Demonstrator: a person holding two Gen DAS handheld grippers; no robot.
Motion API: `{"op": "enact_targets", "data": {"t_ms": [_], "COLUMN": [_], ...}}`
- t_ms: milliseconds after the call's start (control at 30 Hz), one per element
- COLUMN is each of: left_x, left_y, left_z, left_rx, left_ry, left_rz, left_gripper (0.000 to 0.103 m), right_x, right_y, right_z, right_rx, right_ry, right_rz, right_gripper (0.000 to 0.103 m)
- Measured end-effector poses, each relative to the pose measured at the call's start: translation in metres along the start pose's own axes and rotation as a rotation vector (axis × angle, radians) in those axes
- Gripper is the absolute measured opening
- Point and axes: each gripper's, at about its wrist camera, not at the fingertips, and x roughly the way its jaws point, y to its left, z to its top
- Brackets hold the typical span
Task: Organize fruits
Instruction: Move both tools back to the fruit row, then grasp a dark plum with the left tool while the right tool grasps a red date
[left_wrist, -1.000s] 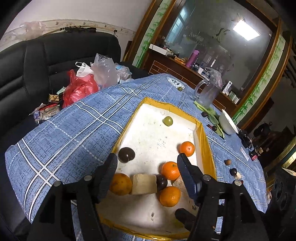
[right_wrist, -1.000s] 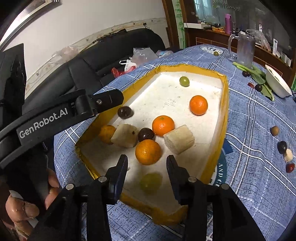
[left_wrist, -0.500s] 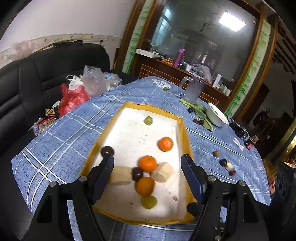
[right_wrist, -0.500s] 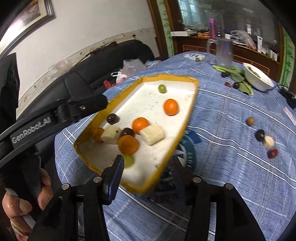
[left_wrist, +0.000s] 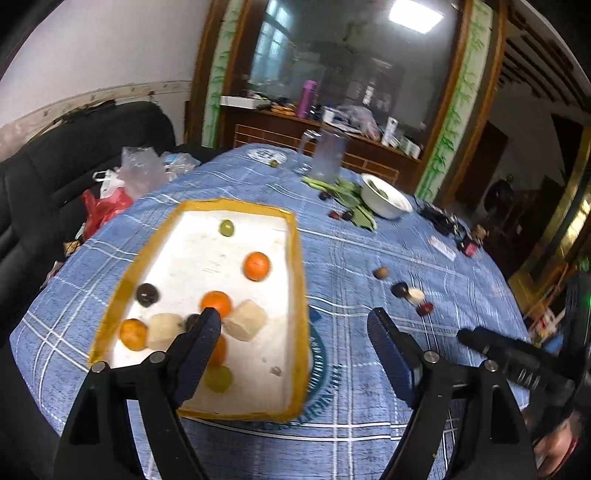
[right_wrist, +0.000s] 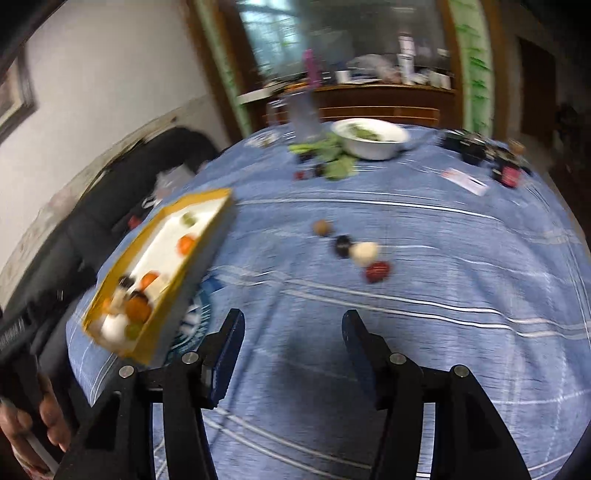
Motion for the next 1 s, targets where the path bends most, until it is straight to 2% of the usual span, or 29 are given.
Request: {"op": "enact_targets", "data": {"t_ms": [200,367,533,767,1000], "left_x": [0.015,0.029,0.047,0.084,0.129], "left_y": [-0.028,-0.040,-0.055,-0.079,-0.087], "left_z": [-0.002,0.004,0.017,0.035,0.034], "left_rx": [0.064,0.068,0.056,0.062,0.033], "left_ry": [0.045,0.083,0.120,0.147,0.230], "left_rz": [-0.026,-0.057,-0.109,-0.159,-0.195], "left_gripper": [0.081,0.081,0.081,0.081,0.080], "right_x": [-0.004,0.009,0.038,0.082,0.105], "right_y": [-0.044,-0.067,-0.068,-0.051,-0.057], "right_z": [0.007,0.013,0.018,0.028,0.033], "right_rx": [0.083,0.103,0.074,-0.036,-0.035], "right_ry": [-0.011,0.010,0.047,0.081,0.100], "right_rz": [-0.050,-0.093,-0.112,-0.151,-0.142], "right_gripper": [0.060,0.059,0.059,0.059,0.059]}}
